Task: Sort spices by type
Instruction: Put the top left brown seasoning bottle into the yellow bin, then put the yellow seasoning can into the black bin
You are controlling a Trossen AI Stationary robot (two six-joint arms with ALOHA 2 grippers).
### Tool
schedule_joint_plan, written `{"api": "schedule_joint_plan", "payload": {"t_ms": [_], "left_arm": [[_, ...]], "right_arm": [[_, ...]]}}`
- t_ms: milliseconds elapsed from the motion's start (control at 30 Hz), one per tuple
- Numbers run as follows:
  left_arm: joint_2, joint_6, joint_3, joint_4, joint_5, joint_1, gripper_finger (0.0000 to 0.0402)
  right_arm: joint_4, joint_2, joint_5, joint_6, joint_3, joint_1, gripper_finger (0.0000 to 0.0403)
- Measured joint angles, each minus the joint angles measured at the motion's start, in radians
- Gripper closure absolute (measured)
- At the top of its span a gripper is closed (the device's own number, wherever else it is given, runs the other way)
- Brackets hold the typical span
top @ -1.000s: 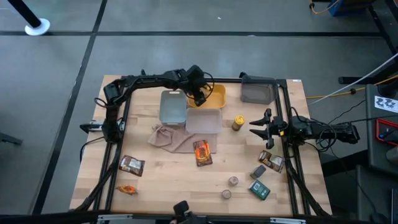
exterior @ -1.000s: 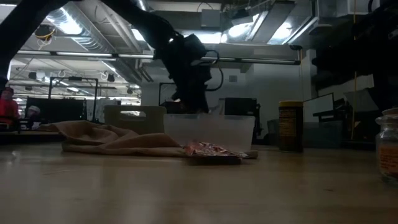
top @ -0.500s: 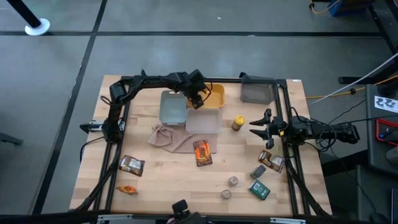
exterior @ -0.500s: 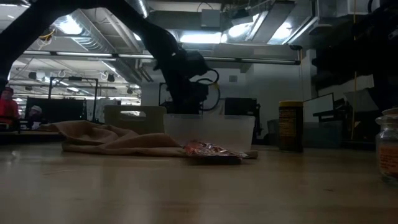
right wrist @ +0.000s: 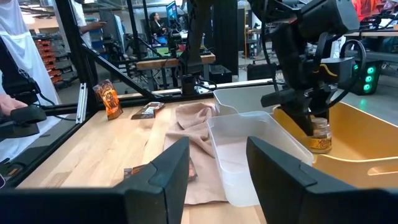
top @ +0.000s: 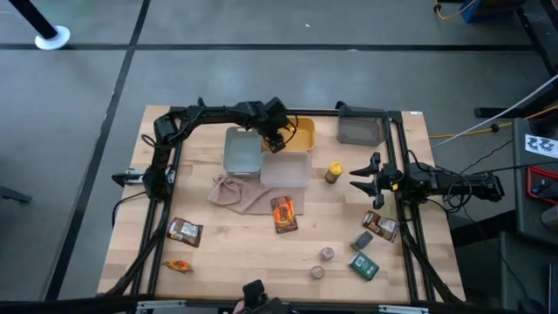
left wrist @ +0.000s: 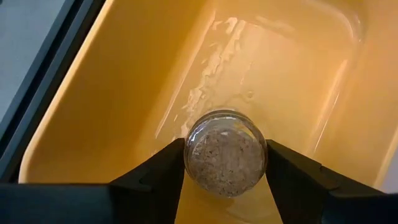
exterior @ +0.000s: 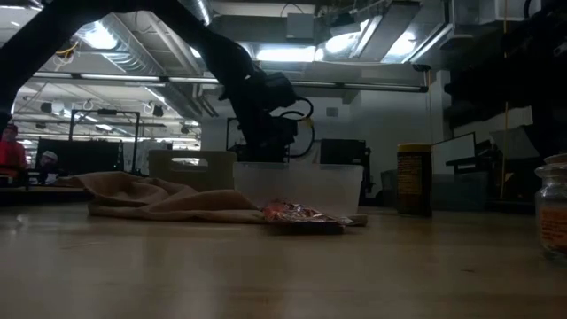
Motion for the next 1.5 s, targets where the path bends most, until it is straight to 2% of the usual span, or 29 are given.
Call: {"api": "schedule_joint_plan", "payload": {"t_ms": [200,433,667,800,1033,1200,1500], "left_arm": [[0.0,-0.002,0.0,0.045,0.0,0.0,0.017],[-0.005,-0.009,0.039,0.034,0.0,0.0,0.0167],[-0.007,-0.009,0.135,-0.043,0.0,0.0,0.0167],[-0.031,0.019,0.185,-0.109,0.0,0.001,0.0167],[-0.139,0.046,0.177,-0.111,0.002,0.003,0.0167],[-0.252,0.039,0.103,-0.079,0.004,0.01,0.0166],[-0.494,0.008,-0.207,0.078,0.003,0.021,0.0166]], "right_arm": [[-0.001,0.0,0.0,0.0,0.0,0.0,0.0242],[0.009,0.0,0.004,0.0,0.0,0.0,0.0242],[0.031,0.0,0.116,0.016,-0.001,0.0,0.0232],[0.051,0.0,0.124,0.03,-0.001,0.0,0.0208],[0.079,0.0,0.168,0.057,-0.001,0.0,0.0135],[0.077,0.011,0.199,0.054,0.037,0.0,0.0105],[0.078,0.13,0.262,-0.034,0.178,0.0,0.0111]]}}
